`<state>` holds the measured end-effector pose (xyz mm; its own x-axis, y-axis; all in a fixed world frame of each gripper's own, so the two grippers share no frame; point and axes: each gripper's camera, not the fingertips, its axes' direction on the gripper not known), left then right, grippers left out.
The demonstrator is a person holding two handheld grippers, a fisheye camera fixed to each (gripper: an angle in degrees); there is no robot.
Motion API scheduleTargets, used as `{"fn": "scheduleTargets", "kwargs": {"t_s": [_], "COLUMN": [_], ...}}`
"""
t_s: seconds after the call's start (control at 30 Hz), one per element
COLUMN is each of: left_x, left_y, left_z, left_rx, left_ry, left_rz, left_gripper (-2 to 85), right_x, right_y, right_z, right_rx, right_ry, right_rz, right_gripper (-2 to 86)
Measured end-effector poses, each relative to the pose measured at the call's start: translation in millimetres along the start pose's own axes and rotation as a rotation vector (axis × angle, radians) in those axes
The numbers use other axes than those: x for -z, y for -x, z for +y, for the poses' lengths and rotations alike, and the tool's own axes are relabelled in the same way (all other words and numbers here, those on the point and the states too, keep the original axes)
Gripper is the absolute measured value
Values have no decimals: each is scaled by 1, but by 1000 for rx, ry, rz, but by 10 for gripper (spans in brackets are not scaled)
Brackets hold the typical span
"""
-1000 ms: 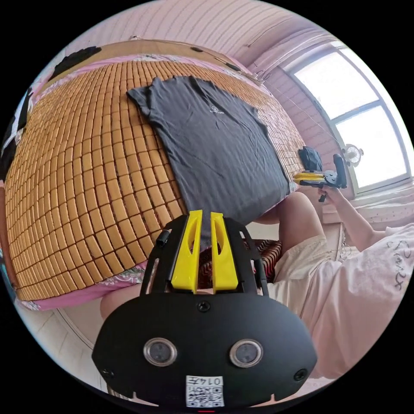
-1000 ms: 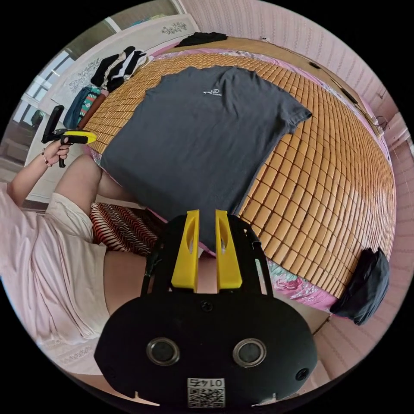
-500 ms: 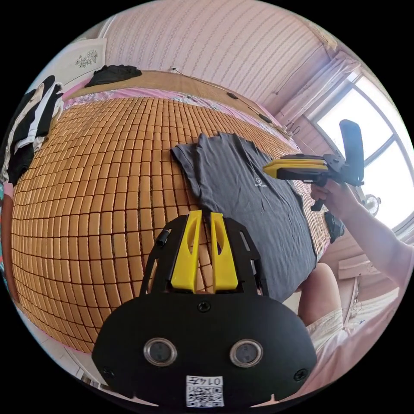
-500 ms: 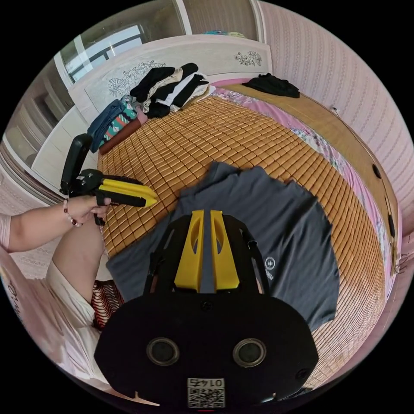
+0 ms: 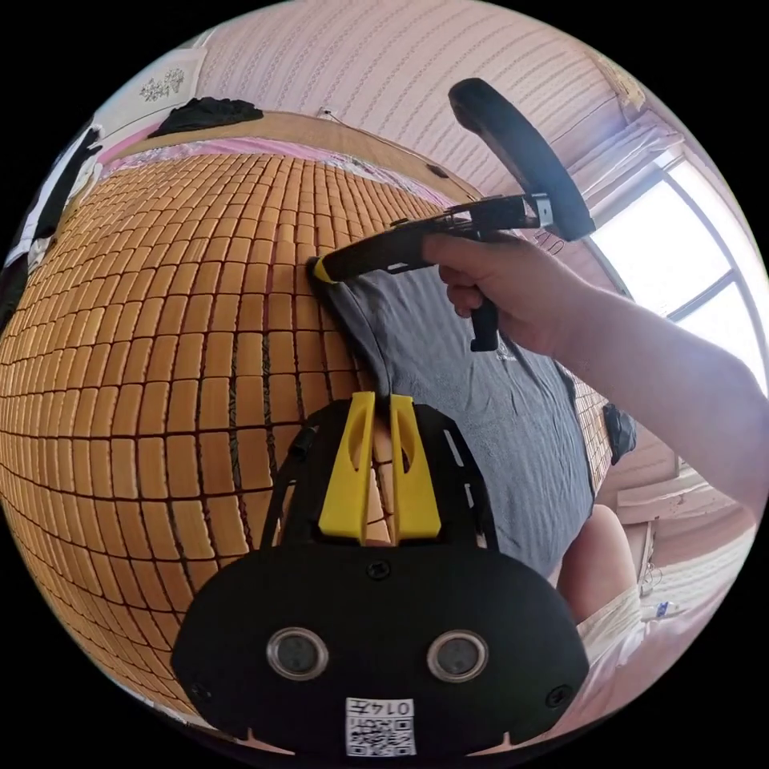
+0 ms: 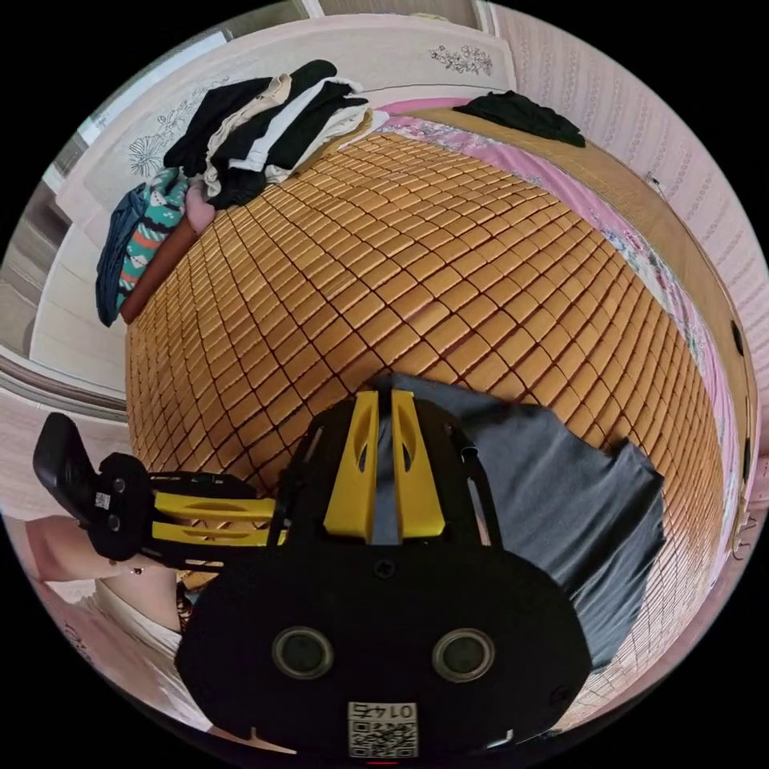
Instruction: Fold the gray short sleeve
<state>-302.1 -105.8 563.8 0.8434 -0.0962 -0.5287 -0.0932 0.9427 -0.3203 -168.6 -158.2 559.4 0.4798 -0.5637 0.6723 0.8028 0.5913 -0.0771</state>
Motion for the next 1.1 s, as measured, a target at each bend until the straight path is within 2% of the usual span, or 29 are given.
{"fn": "scheduleTargets", "kwargs": {"t_s": [0.13, 0.23, 0.37, 0.5, 0.63, 0.77, 0.93, 1.0, 1.1], "left_x": [1, -6, -12, -16, -23, -25, -13, -12, -20], "left_y": [2, 3, -3, -10, -28, -45, -65, -80, -118], "left_z": [0, -3, -7, -9, -15, -17, -8, -12, -31], "left_rx": [65, 93, 97, 108, 71, 27, -14, -42, -125], "left_ry": [-40, -21, -26, -21, 6, 59, 25, 20, 20], "left_rz": [50, 23, 24, 33, 1, -68, -42, -35, -28], "left_gripper": [30, 29, 36, 51, 66, 80, 66, 64, 64], "right_x": [3, -9, 6, 43, 77, 116, 125, 129, 142], "right_y": [6, 11, 23, 35, 34, 25, 3, -21, -55], "right_z": [-7, -13, -12, 13, 56, 148, 295, 368, 444], "right_rx": [39, 63, 141, 243, 234, 130, -45, -216, -453], "right_ry": [-37, 75, 124, 2, -117, -224, -146, -90, -87], "right_rz": [-13, -11, 77, 133, 135, 96, 265, 334, 321], "right_gripper": [17, 28, 48, 76, 96, 94, 83, 75, 68]}}
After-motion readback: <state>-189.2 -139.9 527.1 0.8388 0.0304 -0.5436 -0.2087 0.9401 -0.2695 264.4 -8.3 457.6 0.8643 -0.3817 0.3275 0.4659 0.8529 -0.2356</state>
